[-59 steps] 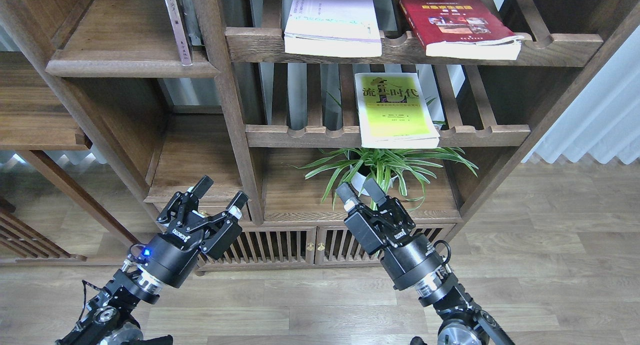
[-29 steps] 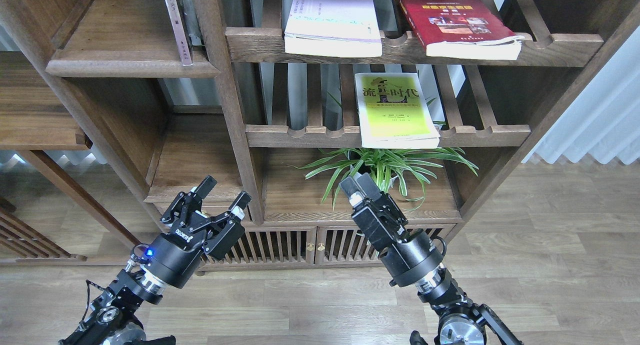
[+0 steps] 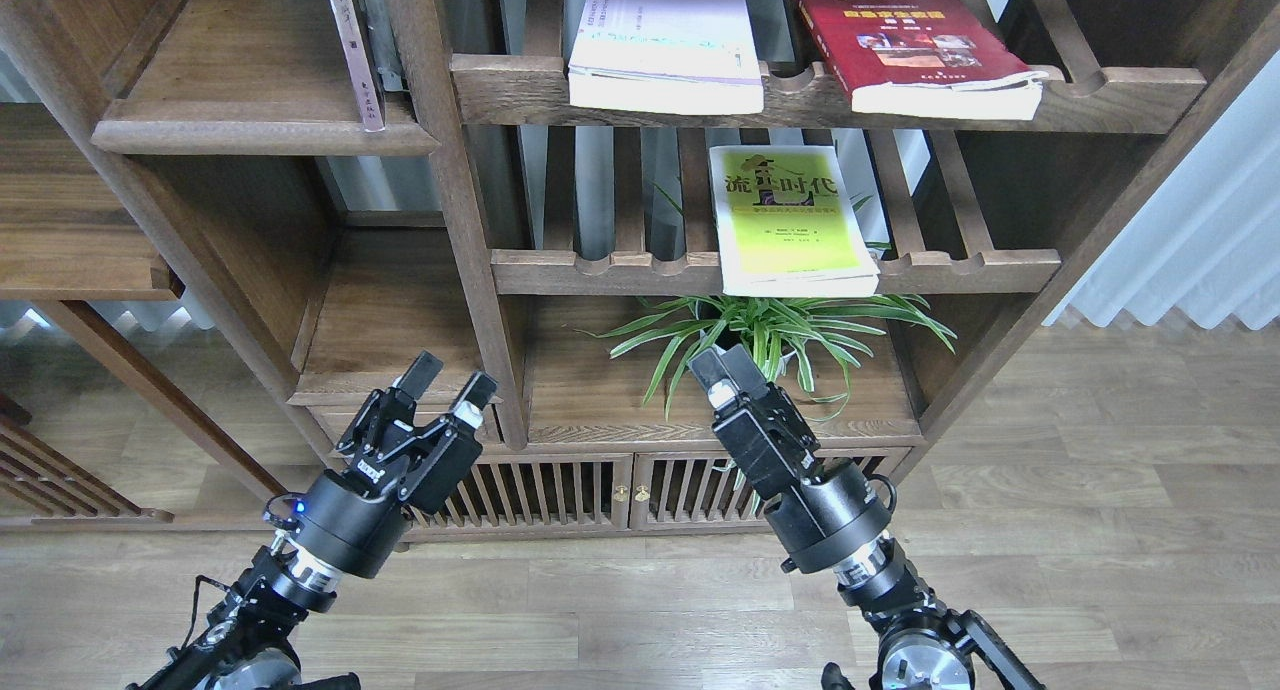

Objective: Organize books on shelf
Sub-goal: 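Raise both grippers toward the shelf, opening them, then reach the right gripper up to the red book on the top shelf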

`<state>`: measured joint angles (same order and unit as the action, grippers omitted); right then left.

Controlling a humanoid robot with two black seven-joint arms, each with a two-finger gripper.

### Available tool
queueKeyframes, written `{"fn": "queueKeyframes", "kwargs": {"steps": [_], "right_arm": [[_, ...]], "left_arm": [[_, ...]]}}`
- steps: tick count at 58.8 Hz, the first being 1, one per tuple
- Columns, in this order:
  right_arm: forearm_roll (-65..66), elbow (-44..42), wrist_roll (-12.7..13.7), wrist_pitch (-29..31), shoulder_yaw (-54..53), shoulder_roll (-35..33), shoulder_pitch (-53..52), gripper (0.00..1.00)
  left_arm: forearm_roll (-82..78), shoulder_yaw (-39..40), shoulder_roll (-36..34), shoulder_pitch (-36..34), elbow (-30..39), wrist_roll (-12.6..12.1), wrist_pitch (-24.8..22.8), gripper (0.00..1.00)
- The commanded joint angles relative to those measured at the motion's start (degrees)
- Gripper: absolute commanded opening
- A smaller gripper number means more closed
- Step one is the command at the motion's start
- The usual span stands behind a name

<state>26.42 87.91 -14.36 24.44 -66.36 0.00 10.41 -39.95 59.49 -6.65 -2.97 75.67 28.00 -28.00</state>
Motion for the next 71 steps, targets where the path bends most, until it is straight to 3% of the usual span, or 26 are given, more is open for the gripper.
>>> {"fn": "queueKeyframes", "kwargs": {"steps": [1,44,54,59,62,63,65,71], "right_arm": [[-2.69,-0.02,0.03,0.0,0.01,0.0,-0.04,1.0],[-5.14,-0.01,0.3,0.88,0.01,0.0,-0.12,1.0],[-6.55,-0.02,0.38,0.7,0.01,0.0,-0.12,1.0],[-6.55,-0.02,0.47,0.61,0.01,0.0,-0.12,1.0],[-6.56,-0.02,0.47,0.61,0.01,0.0,-0.12,1.0],[-6.55,-0.02,0.47,0.7,0.01,0.0,-0.04,1.0],[-6.64,-0.02,0.47,0.61,0.01,0.0,0.05,1.0],[-6.64,-0.02,0.47,0.7,0.09,0.0,0.14,1.0]], "left_arm": [[5.32,0.01,0.06,-0.02,0.0,0.0,0.0,1.0],[16.66,-0.17,0.94,-0.02,0.0,0.0,0.0,1.0],[16.92,-0.34,0.24,0.16,0.0,-1.54,0.0,1.0],[16.92,-0.34,-1.34,0.16,0.09,-4.61,0.0,1.0],[16.92,-0.08,-2.31,0.07,0.0,-7.69,0.0,1.0],[16.92,0.44,-2.83,-0.19,-0.09,-12.31,0.0,1.0],[16.92,0.53,-2.93,-0.28,-0.09,-14.8,0.0,1.0],[16.92,1.06,-3.01,-0.72,-0.09,-18.68,0.0,1.0]]}}
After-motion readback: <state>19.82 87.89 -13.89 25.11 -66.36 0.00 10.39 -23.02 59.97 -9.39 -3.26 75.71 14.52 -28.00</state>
